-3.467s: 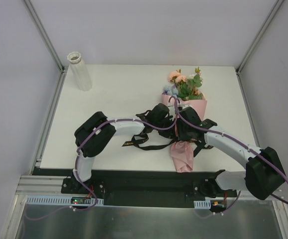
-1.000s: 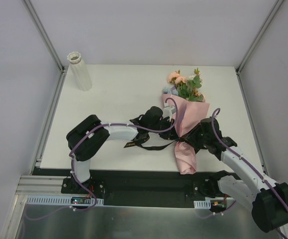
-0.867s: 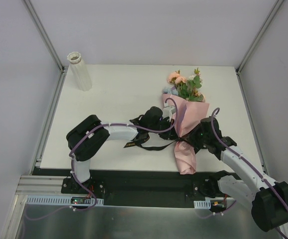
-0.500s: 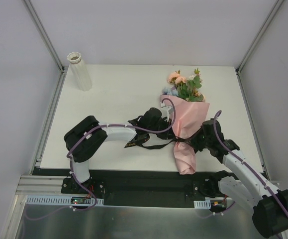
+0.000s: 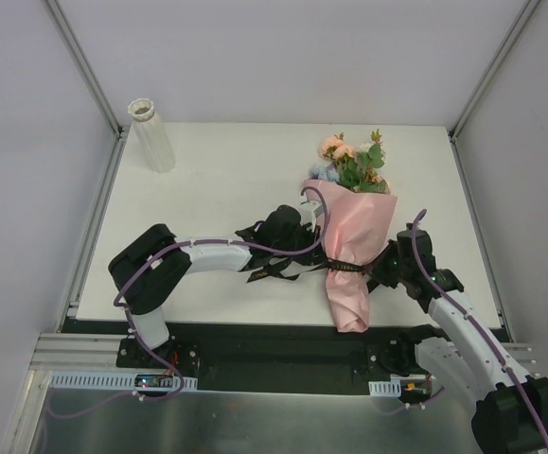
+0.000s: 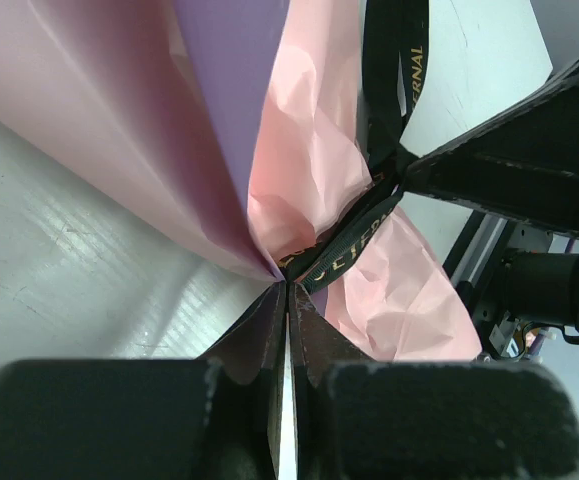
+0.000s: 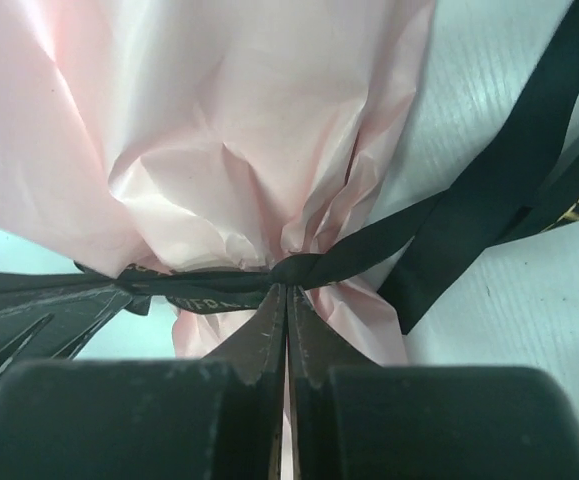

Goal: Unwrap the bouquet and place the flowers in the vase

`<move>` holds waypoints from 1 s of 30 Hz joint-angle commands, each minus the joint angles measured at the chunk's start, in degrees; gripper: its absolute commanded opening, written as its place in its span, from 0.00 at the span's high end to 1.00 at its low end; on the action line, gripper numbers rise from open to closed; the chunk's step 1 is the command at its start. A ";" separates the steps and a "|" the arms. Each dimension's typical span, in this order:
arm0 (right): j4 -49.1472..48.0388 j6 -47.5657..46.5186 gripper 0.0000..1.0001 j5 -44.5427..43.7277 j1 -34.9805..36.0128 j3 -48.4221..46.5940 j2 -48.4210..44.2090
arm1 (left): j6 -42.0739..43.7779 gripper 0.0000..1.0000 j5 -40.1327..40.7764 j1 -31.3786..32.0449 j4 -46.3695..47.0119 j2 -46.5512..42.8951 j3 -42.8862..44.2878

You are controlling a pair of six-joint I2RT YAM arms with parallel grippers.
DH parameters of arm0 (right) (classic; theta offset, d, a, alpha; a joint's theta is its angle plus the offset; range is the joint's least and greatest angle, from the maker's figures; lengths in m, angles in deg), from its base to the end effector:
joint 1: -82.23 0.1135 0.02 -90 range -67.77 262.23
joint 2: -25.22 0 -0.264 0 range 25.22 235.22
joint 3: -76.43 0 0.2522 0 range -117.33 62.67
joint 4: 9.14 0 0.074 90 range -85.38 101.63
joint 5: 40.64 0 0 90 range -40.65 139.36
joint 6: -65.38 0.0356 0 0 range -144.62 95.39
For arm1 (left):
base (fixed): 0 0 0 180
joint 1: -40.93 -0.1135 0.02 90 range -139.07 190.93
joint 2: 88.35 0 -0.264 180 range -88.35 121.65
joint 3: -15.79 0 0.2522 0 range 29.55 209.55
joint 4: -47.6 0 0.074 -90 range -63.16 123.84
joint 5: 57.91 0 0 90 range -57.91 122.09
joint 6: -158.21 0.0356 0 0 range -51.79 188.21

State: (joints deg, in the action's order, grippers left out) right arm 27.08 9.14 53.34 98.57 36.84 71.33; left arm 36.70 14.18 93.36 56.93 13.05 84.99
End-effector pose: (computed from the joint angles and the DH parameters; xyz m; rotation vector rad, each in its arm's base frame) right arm 0.1605 0.0496 0.2008 0.3236 2.3504 0.5141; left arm 0.2261 -0.3118 0.1960 0.6154 2.0871 -1.2138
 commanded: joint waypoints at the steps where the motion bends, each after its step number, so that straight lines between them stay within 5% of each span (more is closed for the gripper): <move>1: 1.01 -7.12 0.99 2.43 -1.40 -5.37 -1.72 | 1.19 1.00 1.46 -0.39 -0.24 -1.65 0.19; 10: 14.71 -11.96 0.99 -13.21 -3.15 -14.52 -1.46 | 0.22 1.00 4.90 -1.27 -1.65 1.51 -0.07; 19: 12.17 -14.33 0.97 -5.22 -3.33 -11.88 4.78 | 1.71 1.00 1.92 -1.18 -0.42 0.81 -0.77; 25: 10.33 -19.07 0.83 2.86 -3.33 -13.46 5.66 | 3.03 0.70 -0.81 -1.18 1.34 -3.49 -2.62; 30: 11.20 -21.72 0.57 5.85 -3.33 -13.47 3.82 | 3.64 0.51 -2.74 -1.18 1.34 -8.24 -3.41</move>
State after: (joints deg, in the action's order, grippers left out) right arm 38.62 -9.02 54.79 95.49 25.06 76.86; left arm 38.89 14.38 92.57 55.75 11.15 81.77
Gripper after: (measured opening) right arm 0.359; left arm 0.438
